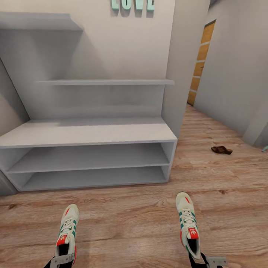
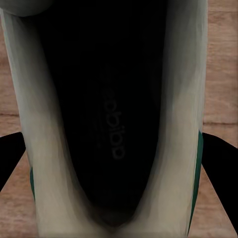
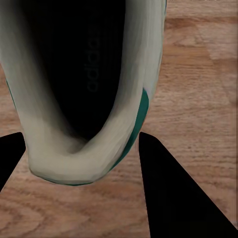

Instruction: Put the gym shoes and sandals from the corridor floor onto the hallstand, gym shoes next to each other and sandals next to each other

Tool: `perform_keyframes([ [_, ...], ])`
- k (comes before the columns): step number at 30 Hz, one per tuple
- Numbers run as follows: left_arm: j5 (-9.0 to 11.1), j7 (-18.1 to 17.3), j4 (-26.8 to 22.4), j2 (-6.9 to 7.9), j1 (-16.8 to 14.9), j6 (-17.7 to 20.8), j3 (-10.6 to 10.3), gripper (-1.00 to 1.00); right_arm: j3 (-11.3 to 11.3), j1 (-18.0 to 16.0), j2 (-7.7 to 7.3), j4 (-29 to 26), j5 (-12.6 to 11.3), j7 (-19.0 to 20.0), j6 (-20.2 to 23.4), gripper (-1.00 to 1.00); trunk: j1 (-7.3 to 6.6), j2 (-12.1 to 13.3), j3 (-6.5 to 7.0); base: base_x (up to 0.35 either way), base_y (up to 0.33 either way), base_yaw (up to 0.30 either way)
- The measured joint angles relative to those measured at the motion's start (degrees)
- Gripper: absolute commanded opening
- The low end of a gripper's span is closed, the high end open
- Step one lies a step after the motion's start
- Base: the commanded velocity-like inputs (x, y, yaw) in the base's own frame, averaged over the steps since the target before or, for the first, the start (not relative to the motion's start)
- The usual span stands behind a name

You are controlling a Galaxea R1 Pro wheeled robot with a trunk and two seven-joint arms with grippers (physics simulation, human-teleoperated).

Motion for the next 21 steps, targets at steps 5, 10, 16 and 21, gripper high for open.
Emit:
perform_keyframes([
  [5,0.13,0.04,0.0,0.01,0.0,-0.04,0.04,-1.0,0.02,-0.05,-0.08,-0.04,-0.01,0.01,0.0,-1.0,0.0,0.0,0.0,0.0,0.0,0.0],
  [10,0.24,0.18,0.0,0.0,0.0,-0.06,0.11,-1.0,0.1,-0.06,0.15,-0.37,0.0,-0.13,-0.01,-1.0,0.0,0.0,0.0,0.0,-0.139,0.0],
  [16,0.0,0.18,-0.09,0.0,0.0,0.14,-0.04,-1.0,-0.16,-0.03,0.07,-0.23,-0.21,-0.23,0.01,-1.0,0.0,0.0,0.0,0.0,-0.076,0.0],
  [21,-0.52,0.36,-0.86,-1.69,-0.67,2.91,-0.4,-1.0,-0.58,-0.02,-1.41,-1.24,-0.51,-0.5,0.27,-1.0,0.0,0.0,0.0,0.0,-0.001,0.0],
])
